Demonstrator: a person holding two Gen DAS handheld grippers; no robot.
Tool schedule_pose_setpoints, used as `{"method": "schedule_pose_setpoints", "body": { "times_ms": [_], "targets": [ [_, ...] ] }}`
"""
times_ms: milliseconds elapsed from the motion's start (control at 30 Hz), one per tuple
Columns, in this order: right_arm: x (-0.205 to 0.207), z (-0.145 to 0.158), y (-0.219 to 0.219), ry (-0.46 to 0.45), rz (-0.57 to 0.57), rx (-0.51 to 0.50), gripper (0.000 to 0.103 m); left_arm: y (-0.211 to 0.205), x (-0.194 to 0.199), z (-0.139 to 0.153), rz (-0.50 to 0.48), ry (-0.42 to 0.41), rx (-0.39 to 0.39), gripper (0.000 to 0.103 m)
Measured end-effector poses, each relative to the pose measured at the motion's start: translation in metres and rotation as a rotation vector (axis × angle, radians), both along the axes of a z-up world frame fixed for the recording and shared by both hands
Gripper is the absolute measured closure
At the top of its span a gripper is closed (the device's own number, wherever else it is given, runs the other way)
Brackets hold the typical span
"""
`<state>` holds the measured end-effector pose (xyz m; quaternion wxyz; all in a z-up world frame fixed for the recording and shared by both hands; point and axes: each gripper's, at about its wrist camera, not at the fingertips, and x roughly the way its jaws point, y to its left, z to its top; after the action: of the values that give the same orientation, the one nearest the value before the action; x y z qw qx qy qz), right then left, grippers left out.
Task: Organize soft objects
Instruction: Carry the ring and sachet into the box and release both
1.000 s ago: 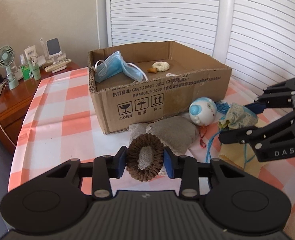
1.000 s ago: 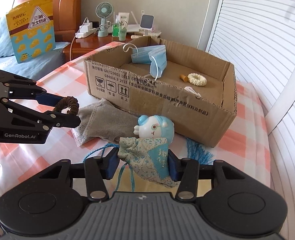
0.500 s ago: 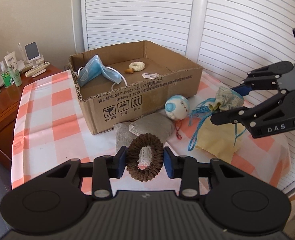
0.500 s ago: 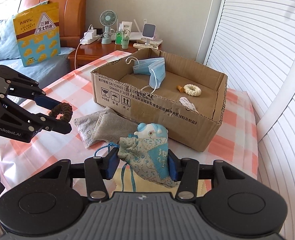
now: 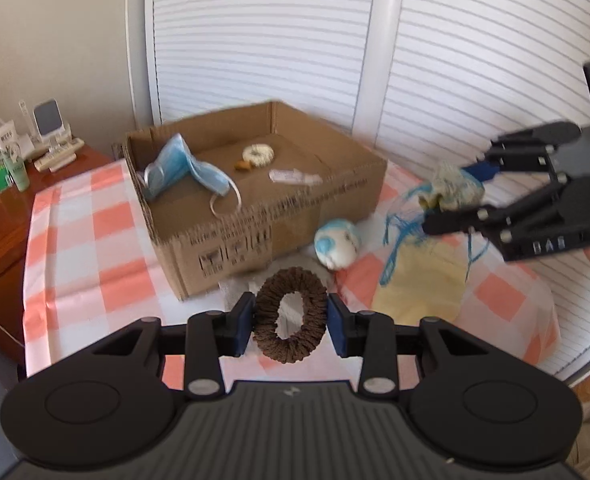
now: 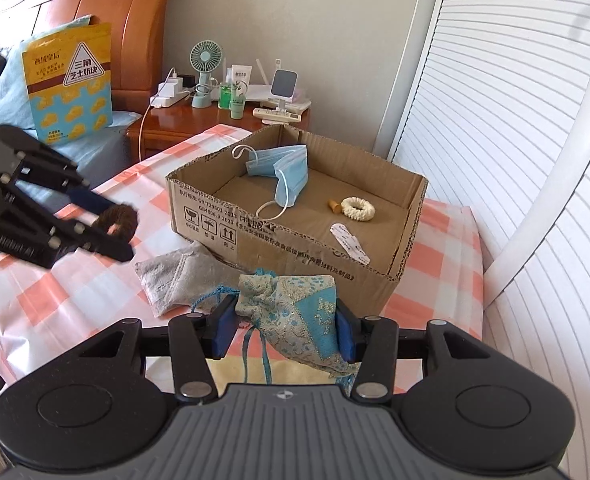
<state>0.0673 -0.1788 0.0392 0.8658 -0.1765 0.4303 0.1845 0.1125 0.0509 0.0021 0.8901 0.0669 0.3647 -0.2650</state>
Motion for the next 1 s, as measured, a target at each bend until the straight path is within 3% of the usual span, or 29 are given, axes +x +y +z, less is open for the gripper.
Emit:
{"method": "schedule_pose_setpoints", "body": {
  "times_ms": [333, 433, 467, 500, 533, 767, 1000],
  "targets": [
    [0.003, 0.023, -0.004, -0.069, 0.002, -0.024, 0.049, -0.009, 0.063, 0.038, 0.040, -0.099, -0.012, 0.066],
    [0.005, 0.027, -0.006, -0.084, -0.002, -0.028, 0.049, -0.015, 0.084, 0.041, 0.067, -0.121, 0.011, 0.060],
    [0.006, 0.029, -0.007, -0.087, -0.003, -0.025, 0.049, -0.017, 0.090, 0.041, 0.080, -0.127, 0.015, 0.041],
    [0.007, 0.030, -0.007, -0.091, -0.005, -0.024, 0.049, -0.017, 0.096, 0.041, 0.093, -0.133, 0.015, 0.013],
    [0.008, 0.031, -0.007, -0.095, -0.007, -0.024, 0.049, -0.019, 0.101, 0.040, 0.106, -0.138, 0.016, 0.004],
    [0.020, 0.034, -0.010, -0.105, -0.027, -0.009, 0.049, -0.020, 0.100, 0.032, 0.155, -0.163, 0.013, 0.002],
    [0.049, 0.040, -0.007, -0.101, -0.055, 0.041, 0.049, -0.023, 0.054, 0.032, 0.204, -0.200, 0.071, 0.000]
  ]
}}
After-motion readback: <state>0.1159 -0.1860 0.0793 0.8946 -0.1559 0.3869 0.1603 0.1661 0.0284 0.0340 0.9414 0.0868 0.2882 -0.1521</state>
